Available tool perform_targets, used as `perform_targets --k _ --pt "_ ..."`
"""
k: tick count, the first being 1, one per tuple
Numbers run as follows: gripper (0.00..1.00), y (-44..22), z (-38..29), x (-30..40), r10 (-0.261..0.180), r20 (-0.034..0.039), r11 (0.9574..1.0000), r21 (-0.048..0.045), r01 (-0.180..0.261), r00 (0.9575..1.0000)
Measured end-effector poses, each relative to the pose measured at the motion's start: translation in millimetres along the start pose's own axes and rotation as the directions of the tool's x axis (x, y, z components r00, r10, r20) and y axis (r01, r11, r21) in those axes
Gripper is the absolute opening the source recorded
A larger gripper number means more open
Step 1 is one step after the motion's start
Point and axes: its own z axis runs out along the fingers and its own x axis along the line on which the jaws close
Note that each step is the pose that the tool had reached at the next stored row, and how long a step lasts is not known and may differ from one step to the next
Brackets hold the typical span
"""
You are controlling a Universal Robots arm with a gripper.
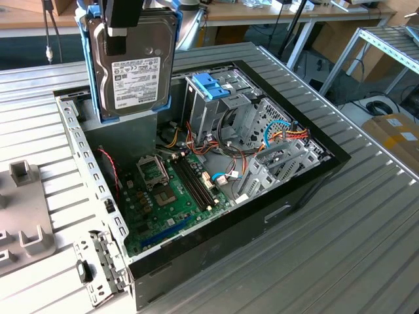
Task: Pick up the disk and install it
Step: 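Pick up the disk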
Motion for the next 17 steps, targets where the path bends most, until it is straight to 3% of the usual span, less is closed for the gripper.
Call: perform_targets --k 17 --pt "0.37 -2.9 0.6 11.3 0.0 0.0 1.0 0.0 0.0 1.0"
